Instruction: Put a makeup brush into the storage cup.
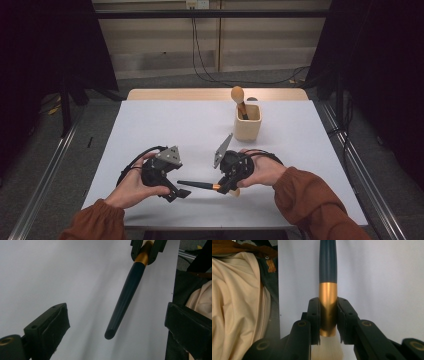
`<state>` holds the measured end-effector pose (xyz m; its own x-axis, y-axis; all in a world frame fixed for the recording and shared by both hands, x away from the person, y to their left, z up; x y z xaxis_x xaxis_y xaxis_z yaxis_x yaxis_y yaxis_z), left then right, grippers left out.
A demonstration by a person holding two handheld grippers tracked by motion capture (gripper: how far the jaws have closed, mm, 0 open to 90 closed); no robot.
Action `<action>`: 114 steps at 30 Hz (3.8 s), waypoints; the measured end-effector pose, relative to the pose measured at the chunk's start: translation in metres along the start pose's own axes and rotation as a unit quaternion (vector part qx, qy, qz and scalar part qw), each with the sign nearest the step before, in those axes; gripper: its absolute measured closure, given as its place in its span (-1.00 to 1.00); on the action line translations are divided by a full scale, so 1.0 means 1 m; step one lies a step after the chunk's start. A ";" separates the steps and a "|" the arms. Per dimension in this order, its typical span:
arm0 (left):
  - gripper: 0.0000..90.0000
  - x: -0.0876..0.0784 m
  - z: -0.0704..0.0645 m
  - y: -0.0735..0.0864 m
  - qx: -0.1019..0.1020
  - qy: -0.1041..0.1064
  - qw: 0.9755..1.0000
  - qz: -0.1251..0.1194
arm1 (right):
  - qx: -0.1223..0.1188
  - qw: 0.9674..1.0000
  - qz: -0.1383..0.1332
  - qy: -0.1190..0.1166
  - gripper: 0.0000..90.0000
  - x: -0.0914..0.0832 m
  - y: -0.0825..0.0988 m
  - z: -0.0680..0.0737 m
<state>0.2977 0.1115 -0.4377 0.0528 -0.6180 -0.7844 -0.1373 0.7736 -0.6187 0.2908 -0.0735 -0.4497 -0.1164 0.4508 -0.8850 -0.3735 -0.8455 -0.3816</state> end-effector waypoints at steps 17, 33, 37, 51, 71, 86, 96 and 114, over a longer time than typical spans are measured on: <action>-0.88 0.015 -0.006 -0.001 0.016 0.037 0.998 0.040 | -0.018 1.000 0.007 -0.006 0.67 0.003 -0.005 0.001; -0.50 0.028 -0.002 -0.010 0.024 0.073 0.997 0.022 | -0.020 1.000 -0.004 -0.010 0.67 0.008 -0.011 0.002; -0.33 0.030 -0.003 -0.013 0.029 0.077 0.997 0.013 | -0.025 1.000 -0.006 -0.012 0.67 0.009 -0.012 0.003; 0.14 0.040 -0.009 -0.020 0.047 0.096 0.994 0.011 | -0.028 1.000 -0.009 -0.009 0.67 0.008 -0.013 0.002; 0.53 0.046 -0.007 -0.021 0.041 0.101 0.994 0.010 | -0.040 0.999 -0.019 -0.010 0.67 0.008 -0.014 0.004; 0.63 0.049 -0.006 -0.020 0.037 0.118 0.992 0.009 | -0.053 0.998 -0.026 0.000 0.65 0.007 -0.012 0.002; 0.65 0.050 -0.005 -0.021 0.023 0.095 0.995 0.006 | -0.061 0.997 -0.040 0.011 0.59 0.008 -0.012 -0.003; 0.65 0.045 0.005 -0.012 -0.020 0.094 0.995 -0.010 | -0.023 0.997 -0.069 0.030 -0.50 0.005 -0.010 -0.008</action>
<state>0.3063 0.0751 -0.4658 -0.1293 -0.6514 -0.7477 -0.1783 0.7570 -0.6287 0.3013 -0.0648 -0.4527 -0.0109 0.5466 -0.8373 -0.3393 -0.7897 -0.5111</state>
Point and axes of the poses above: each handheld gripper's, and its own axes: x roughly forward along the jaws, y roughly out of its underside, z roughly to its left, the point moved 5 cm from there along x, roughly forward along the jaws, and after that the axes turned 7 degrees about x, right-handed, at the moved point
